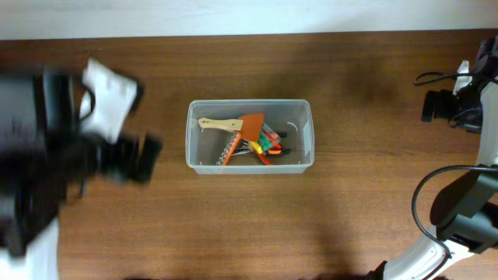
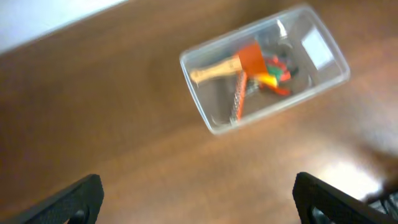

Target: Pack container

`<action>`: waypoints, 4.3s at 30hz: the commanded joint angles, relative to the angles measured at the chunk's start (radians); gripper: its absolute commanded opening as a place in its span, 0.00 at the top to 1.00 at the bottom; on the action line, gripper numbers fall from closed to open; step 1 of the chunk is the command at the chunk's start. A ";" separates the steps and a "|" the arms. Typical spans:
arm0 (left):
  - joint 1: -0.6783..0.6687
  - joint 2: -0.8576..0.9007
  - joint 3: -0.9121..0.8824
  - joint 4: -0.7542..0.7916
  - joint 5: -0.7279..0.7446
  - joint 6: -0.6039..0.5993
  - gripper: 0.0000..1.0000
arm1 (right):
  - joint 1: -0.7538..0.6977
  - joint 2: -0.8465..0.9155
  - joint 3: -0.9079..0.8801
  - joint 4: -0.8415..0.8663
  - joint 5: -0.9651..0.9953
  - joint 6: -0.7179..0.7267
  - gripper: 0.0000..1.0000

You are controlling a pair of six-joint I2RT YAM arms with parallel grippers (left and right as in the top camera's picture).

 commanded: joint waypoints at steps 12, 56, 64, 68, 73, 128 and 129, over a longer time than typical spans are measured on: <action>0.000 -0.822 -0.961 0.544 0.070 -0.325 0.01 | -0.005 0.002 -0.003 0.002 -0.003 0.009 0.01; 0.038 -1.159 -1.942 1.502 -0.238 -0.420 0.01 | -0.005 0.002 -0.003 0.002 -0.003 0.009 0.01; 0.038 -1.260 -1.988 1.490 -0.263 -0.420 0.01 | -0.005 0.002 -0.003 0.002 -0.003 0.009 0.01; 0.038 -1.326 -2.025 1.485 -0.259 -0.420 0.01 | -0.005 0.002 -0.003 0.002 -0.003 0.009 0.01; 0.044 -1.329 -2.026 1.488 -0.255 -0.416 0.01 | -0.005 0.002 -0.003 0.002 -0.003 0.009 0.01; 0.083 -1.328 -2.025 1.485 -0.229 -0.401 0.01 | -0.005 0.002 -0.003 0.002 -0.003 0.009 0.01; 0.083 -1.328 -2.025 1.485 -0.229 -0.401 0.01 | -0.005 0.002 -0.003 0.002 -0.003 0.009 0.01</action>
